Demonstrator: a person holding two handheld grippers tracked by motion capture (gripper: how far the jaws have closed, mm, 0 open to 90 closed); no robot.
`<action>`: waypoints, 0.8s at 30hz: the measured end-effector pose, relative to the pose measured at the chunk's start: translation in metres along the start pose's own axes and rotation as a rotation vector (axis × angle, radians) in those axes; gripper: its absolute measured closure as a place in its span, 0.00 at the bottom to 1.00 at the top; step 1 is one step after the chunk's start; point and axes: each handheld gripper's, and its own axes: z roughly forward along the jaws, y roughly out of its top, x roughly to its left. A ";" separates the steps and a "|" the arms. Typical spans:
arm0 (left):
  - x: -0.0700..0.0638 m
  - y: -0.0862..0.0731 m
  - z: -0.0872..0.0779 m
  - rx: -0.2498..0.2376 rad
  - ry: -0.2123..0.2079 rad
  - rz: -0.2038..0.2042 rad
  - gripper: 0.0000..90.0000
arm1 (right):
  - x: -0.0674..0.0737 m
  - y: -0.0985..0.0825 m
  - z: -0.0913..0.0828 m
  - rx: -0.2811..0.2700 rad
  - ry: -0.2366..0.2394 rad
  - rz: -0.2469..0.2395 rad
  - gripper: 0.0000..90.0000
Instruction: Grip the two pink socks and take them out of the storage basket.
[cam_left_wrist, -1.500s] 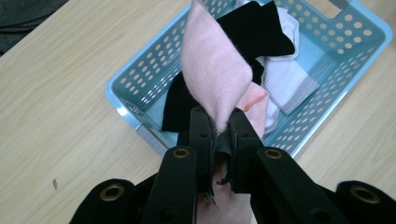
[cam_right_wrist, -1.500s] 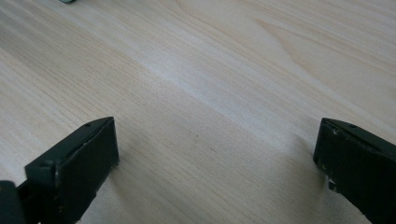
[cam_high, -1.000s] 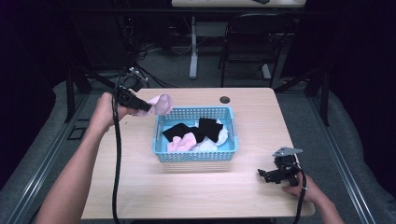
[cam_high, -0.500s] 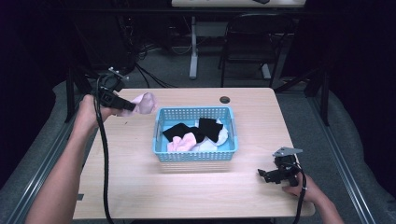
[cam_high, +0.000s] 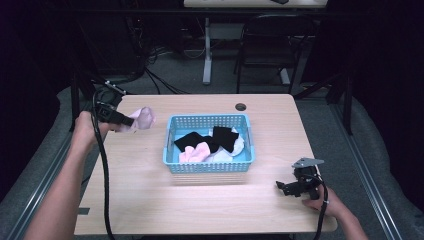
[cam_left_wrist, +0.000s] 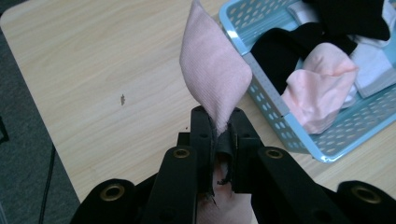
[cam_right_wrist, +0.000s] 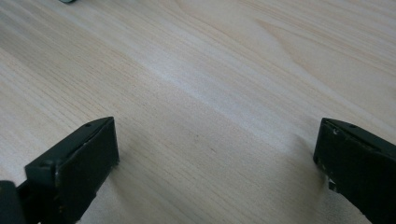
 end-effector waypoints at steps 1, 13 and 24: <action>0.001 -0.002 0.003 0.004 0.000 -0.008 0.92 | 0.000 0.000 0.000 0.000 0.000 0.000 0.00; 0.009 -0.023 0.042 0.073 -0.022 -0.055 0.92 | 0.000 0.000 0.000 0.000 0.000 0.000 0.00; 0.015 -0.044 0.077 0.143 -0.040 -0.096 0.92 | 0.000 0.000 0.000 0.000 0.000 0.000 0.00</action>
